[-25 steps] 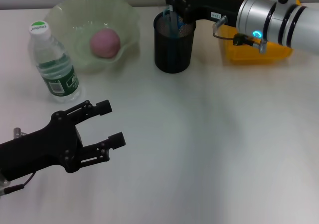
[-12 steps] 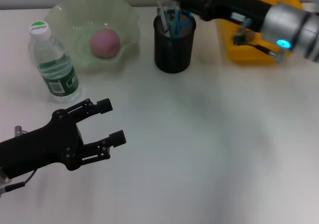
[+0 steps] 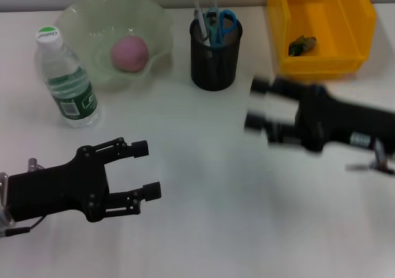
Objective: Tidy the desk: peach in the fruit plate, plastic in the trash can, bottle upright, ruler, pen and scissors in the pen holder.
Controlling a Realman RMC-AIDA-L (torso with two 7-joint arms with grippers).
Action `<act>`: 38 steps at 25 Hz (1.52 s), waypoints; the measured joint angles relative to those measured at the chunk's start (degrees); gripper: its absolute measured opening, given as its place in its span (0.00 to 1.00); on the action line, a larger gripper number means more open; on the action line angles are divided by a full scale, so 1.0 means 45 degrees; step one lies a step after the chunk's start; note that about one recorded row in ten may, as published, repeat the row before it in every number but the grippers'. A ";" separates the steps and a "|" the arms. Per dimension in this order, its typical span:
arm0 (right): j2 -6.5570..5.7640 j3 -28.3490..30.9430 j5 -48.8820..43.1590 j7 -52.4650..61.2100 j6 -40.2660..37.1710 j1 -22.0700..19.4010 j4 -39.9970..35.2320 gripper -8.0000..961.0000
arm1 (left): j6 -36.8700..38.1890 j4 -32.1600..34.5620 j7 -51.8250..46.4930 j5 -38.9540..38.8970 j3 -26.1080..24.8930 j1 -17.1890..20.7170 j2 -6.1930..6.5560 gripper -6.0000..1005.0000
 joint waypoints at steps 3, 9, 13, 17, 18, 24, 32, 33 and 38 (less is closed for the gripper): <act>-0.0050 0.0031 -0.1238 -0.0314 -0.0448 -0.0120 -0.0020 0.82 | -0.0358 0.0001 0.0028 0.0379 -0.0005 -0.0179 0.0043 0.83; -0.0185 0.0047 -0.2562 -0.0848 0.0008 -0.0034 0.0025 0.82 | -0.0939 0.0002 -0.0021 0.0903 -0.0013 -0.0389 -0.0001 0.83; -0.0141 -0.0008 -0.2963 -0.1148 0.0665 0.0010 0.0076 0.82 | -0.0973 0.0046 -0.0038 0.0937 -0.0007 -0.0411 0.0092 0.83; -0.0129 -0.0021 -0.3001 -0.1169 0.0952 0.0106 0.0152 0.82 | -0.0882 0.0054 -0.0047 0.0956 0.0000 -0.0396 0.0154 0.83; -0.0125 -0.0021 -0.3003 -0.1170 0.0974 0.0128 0.0160 0.82 | -0.0862 0.0060 -0.0034 0.0968 0.0000 -0.0386 0.0167 0.83; -0.0106 -0.0022 -0.3014 -0.1174 0.1209 0.0249 0.0190 0.82 | -0.0721 0.0065 -0.0015 0.1122 0.0001 -0.0412 0.0224 0.83; -0.0106 -0.0022 -0.3038 -0.1174 0.1451 0.0343 0.0198 0.82 | -0.0770 0.0038 -0.0092 0.1342 0.0020 -0.0463 0.0158 0.83; -0.0105 -0.0022 -0.3041 -0.1173 0.1453 0.0352 0.0197 0.82 | -0.0770 0.0017 -0.0096 0.1350 0.0020 -0.0453 0.0155 0.83; -0.0105 -0.0022 -0.3129 -0.1173 0.1454 0.0357 0.0191 0.82 | -0.0786 -0.0005 -0.0100 0.1368 0.0020 -0.0386 0.0140 0.83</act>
